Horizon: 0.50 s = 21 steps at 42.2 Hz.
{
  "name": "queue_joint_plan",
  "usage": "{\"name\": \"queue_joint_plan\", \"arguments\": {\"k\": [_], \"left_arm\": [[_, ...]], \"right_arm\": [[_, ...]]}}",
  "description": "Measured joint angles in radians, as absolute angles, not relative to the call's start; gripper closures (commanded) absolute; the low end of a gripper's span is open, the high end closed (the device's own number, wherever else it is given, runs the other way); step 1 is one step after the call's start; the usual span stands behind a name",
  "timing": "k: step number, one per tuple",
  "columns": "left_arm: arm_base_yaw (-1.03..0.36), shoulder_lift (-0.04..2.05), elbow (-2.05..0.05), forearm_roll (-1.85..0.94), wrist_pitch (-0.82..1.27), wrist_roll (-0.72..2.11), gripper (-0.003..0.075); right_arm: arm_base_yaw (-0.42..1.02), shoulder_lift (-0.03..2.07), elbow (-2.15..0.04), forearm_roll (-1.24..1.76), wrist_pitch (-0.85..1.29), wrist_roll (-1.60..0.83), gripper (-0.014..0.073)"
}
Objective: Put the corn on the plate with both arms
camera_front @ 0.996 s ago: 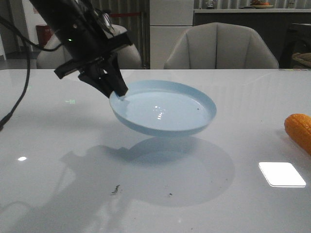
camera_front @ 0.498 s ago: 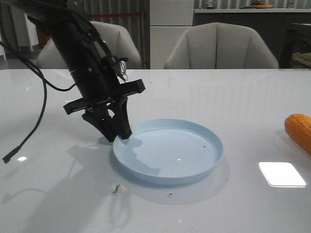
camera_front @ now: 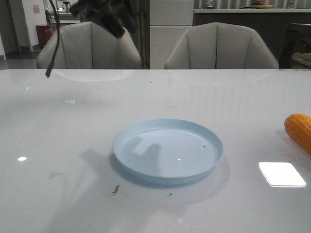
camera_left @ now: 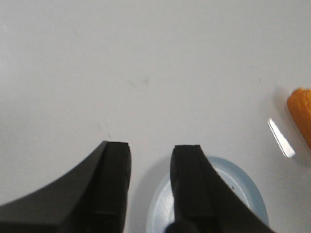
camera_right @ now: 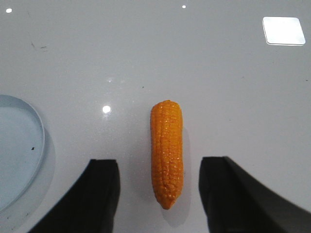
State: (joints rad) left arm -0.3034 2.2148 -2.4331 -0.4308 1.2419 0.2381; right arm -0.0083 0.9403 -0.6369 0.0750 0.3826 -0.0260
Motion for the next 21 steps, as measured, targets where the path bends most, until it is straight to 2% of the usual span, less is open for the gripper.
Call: {"name": "queue_joint_plan", "arguments": {"k": [7,21], "left_arm": [[-0.245,2.159,-2.598,-0.4,1.253,0.29,0.0415],[-0.222,2.126,-2.624,-0.249,1.249,0.324,0.0415]], "right_arm": [[-0.008,0.94,-0.637,0.077,0.383,-0.026,0.0116],[-0.008,0.94,-0.637,0.096,0.42,-0.026,0.0116]]}}
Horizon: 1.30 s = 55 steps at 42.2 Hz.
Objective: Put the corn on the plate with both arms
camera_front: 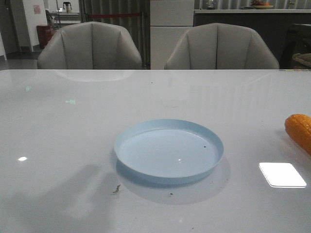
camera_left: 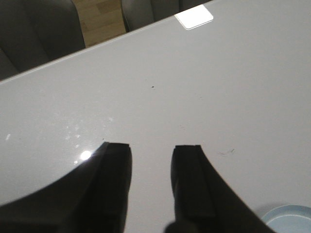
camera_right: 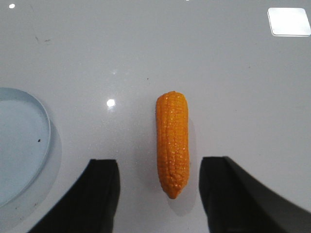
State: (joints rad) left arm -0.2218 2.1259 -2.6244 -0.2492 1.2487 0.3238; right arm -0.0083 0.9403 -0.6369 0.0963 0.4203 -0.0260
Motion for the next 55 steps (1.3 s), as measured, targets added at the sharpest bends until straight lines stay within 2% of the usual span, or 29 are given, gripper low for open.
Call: {"name": "queue_joint_plan", "arguments": {"k": [12,21,26,32,35,44,50,55], "left_arm": [[-0.131,2.105,-2.622,-0.253,1.253,0.369,0.0415],[-0.113,1.957,-2.599,-0.451,1.274,0.496,0.0415],[-0.117,1.859,-2.483,-0.515,1.274,0.516,0.0415],[-0.106,1.789,-2.185,-0.52,1.26,0.575,0.0415],[-0.101,1.733,-1.943,-0.565,1.184,0.655,0.0415],[-0.101,1.411,-1.248,-0.743,0.746,0.826,0.0415],[-0.101,1.202,-0.958,-0.76,0.484,0.836,0.0415],[-0.101,1.081,-0.807,-0.774,0.34,0.84,0.0415]], "right_arm": [[-0.008,0.94,-0.637,0.1,0.432,-0.026,0.0116],[-0.008,0.94,-0.637,0.106,0.432,-0.026,0.0116],[-0.008,0.94,-0.637,0.109,0.434,-0.026,0.0116],[-0.008,0.94,-0.637,0.109,0.434,-0.026,0.0116],[-0.008,0.94,-0.637,0.109,0.436,-0.026,0.0116],[-0.008,0.941,-0.637,0.109,0.451,-0.026,0.0116],[-0.008,0.941,-0.637,0.111,0.466,-0.026,0.0116],[-0.008,0.966,-0.637,0.107,0.495,-0.026,0.0116]]}}
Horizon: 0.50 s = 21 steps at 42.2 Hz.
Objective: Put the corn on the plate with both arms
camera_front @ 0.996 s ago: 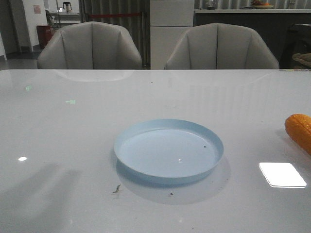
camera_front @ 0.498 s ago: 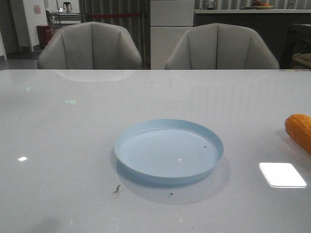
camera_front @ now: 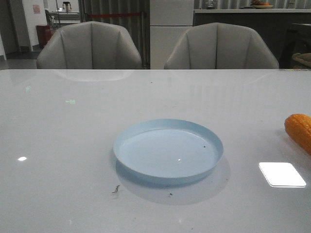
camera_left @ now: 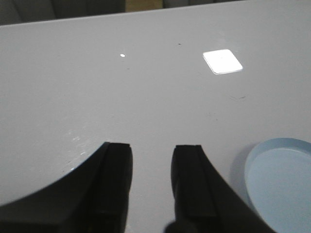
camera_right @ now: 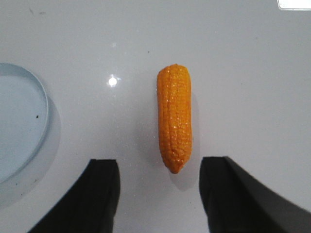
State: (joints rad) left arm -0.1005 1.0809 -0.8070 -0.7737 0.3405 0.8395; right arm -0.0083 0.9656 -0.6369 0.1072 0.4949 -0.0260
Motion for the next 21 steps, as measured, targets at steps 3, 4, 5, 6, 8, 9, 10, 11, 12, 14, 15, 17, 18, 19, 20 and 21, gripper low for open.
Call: {"name": "queue_joint_plan", "arguments": {"k": [3,4,5,6,8,9,10,11,12,14,15,17,18,19,20,21], "left_arm": [[-0.101,1.043,-0.75,-0.774,0.308,0.84,0.0415],[-0.101,1.035,-0.737,-0.774,0.303,0.84,0.0415],[-0.101,1.029,-0.72,-0.774,0.3,0.84,0.0415],[-0.101,1.025,-0.709,-0.774,0.298,0.84,0.0415],[-0.101,1.023,-0.685,-0.774,0.298,0.84,0.0415],[-0.101,1.023,-0.677,-0.774,0.303,0.84,0.0415],[-0.101,1.023,-0.669,-0.772,0.308,0.84,0.0415],[-0.101,1.023,-0.662,-0.772,0.313,0.84,0.0415],[-0.101,1.023,-0.653,-0.772,0.317,0.84,0.0415],[-0.101,1.023,-0.644,-0.772,0.327,0.84,0.0415],[-0.101,1.023,-0.642,-0.772,0.332,0.84,0.0415],[-0.101,1.025,-0.64,-0.772,0.338,0.84,0.0415],[-0.101,1.025,-0.64,-0.772,0.338,0.84,0.0415],[-0.101,1.025,-0.64,-0.772,0.338,0.84,0.0415],[-0.101,1.025,-0.64,-0.772,0.338,0.84,0.0415],[-0.101,1.025,-0.64,-0.772,0.338,0.84,0.0415]], "right_arm": [[-0.008,1.006,-0.644,0.105,0.502,-0.026,0.0116],[-0.008,1.022,-0.651,0.105,0.503,-0.026,0.0115],[-0.008,1.045,-0.656,0.105,0.505,-0.026,0.0113],[-0.008,1.064,-0.664,0.105,0.505,-0.026,0.0113],[-0.008,1.111,-0.686,0.105,0.505,-0.026,0.0113],[-0.008,1.132,-0.697,0.105,0.503,-0.026,0.0113],[-0.008,1.155,-0.715,0.102,0.502,-0.026,0.0113],[-0.008,1.186,-0.73,0.1,0.498,-0.026,0.0113],[-0.008,1.209,-0.746,0.096,0.496,-0.026,0.0113],[-0.008,1.267,-0.788,0.084,0.494,-0.026,0.011],[-0.008,1.292,-0.814,0.076,0.494,-0.026,0.0104],[-0.008,1.351,-0.853,0.06,0.494,-0.026,0.008],[-0.008,1.377,-0.872,0.055,0.496,-0.026,0.0068],[-0.008,1.402,-0.898,0.053,0.499,-0.026,0.0057],[-0.008,1.436,-0.917,0.047,0.506,-0.026,0.0045],[-0.008,1.461,-0.935,0.047,0.511,-0.026,0.0038]]}}
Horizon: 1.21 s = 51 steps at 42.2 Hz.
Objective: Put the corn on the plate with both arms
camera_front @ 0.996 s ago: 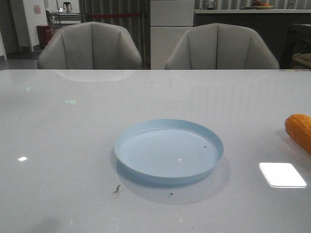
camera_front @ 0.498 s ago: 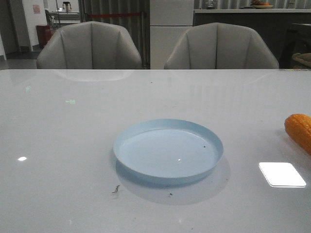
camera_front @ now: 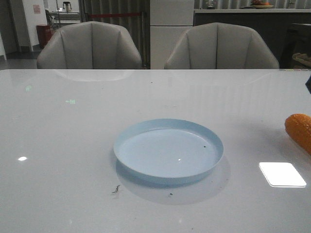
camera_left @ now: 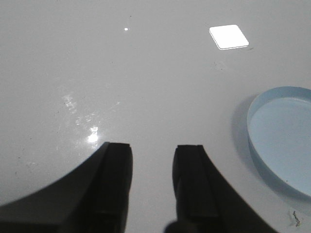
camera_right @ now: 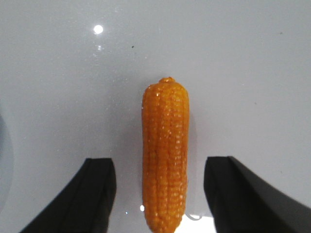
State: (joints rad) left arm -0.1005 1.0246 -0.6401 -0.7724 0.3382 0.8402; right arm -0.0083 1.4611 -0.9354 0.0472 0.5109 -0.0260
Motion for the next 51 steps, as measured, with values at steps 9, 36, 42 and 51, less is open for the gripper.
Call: {"name": "queue_joint_plan", "arguments": {"k": [9,36,42,51], "left_arm": [[-0.101,1.025,-0.64,-0.772,0.34,0.84,0.0415],[-0.101,1.025,-0.64,-0.772,0.34,0.84,0.0415],[-0.101,1.025,-0.64,-0.772,0.34,0.84,0.0415],[-0.101,1.025,-0.64,-0.772,0.34,0.842,0.0415]], "right_arm": [[-0.008,1.674,-1.065,0.031,0.54,-0.026,0.0035],[0.014,1.853,-1.172,0.025,0.566,-0.046,0.0281],[0.085,1.853,-1.272,0.024,0.613,-0.073,0.0281],[0.241,1.853,-1.385,0.024,0.656,-0.08,0.0281]]}}
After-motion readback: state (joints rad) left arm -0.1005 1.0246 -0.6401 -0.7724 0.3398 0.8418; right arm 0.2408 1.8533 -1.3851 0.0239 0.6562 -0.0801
